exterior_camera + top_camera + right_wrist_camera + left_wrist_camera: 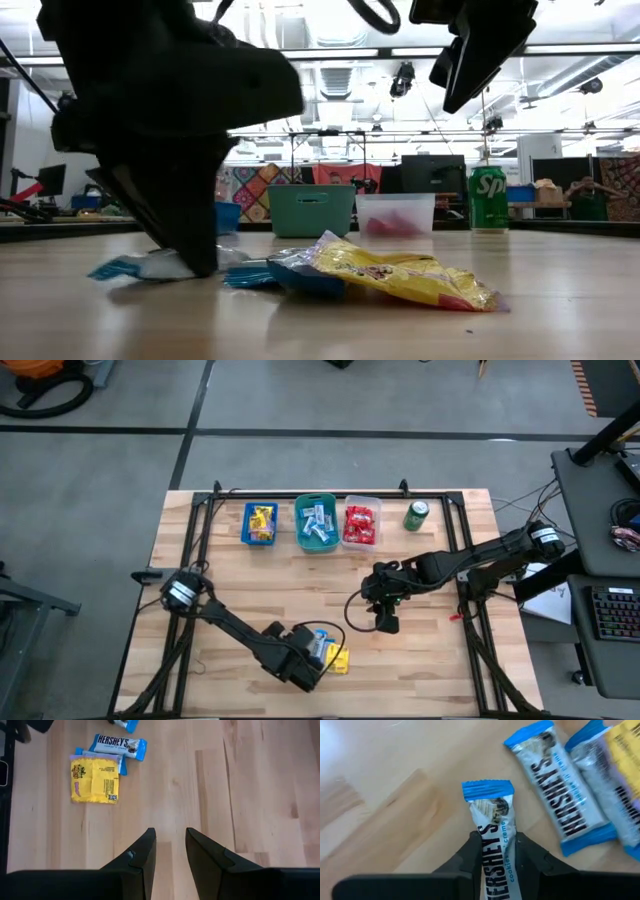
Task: Sort candy
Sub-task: Put the white chocolate bar into the green bin
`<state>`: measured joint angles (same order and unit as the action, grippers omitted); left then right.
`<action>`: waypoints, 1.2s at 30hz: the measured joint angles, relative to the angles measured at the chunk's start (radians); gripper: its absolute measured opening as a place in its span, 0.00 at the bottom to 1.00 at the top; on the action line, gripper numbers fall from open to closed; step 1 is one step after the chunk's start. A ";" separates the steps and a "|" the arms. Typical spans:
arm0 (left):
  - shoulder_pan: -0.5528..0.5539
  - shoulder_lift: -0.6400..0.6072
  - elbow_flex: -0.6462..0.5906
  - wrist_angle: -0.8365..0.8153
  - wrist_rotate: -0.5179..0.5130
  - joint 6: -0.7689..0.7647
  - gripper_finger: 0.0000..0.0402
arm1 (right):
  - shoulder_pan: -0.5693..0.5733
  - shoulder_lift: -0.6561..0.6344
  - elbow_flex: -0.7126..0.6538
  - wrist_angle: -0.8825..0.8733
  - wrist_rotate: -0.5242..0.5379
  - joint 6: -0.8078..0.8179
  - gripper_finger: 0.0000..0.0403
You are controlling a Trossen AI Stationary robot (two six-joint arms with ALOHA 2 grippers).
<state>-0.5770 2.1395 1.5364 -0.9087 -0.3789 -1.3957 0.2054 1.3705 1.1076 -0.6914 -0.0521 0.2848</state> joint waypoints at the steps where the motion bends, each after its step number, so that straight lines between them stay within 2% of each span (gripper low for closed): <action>1: -0.001 -0.007 -0.001 -0.012 0.002 0.007 0.14 | 0.000 0.000 0.000 0.000 0.000 -0.003 0.25; 8: -0.001 -0.084 -0.003 -0.077 -0.029 0.061 0.11 | 0.000 0.000 0.000 0.000 0.001 -0.009 0.25; 20: 0.023 -0.273 -0.010 -0.173 -0.205 0.181 0.01 | 0.000 0.000 -0.006 0.001 0.002 -0.026 0.25; 27: 0.127 -0.390 -0.010 -0.165 -0.307 0.409 0.00 | 0.000 0.000 -0.012 0.003 0.002 -0.041 0.25; 33: 0.308 -0.448 -0.010 -0.111 -0.346 0.686 0.00 | 0.000 0.000 -0.024 0.022 0.007 -0.053 0.25; 36: 0.413 -0.461 -0.018 -0.037 -0.335 0.856 0.00 | 0.000 0.000 -0.024 0.019 0.059 -0.056 0.25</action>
<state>-0.1638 1.6788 1.5186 -0.9458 -0.7142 -0.5399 0.2050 1.3701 1.0838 -0.6720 0.0070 0.2293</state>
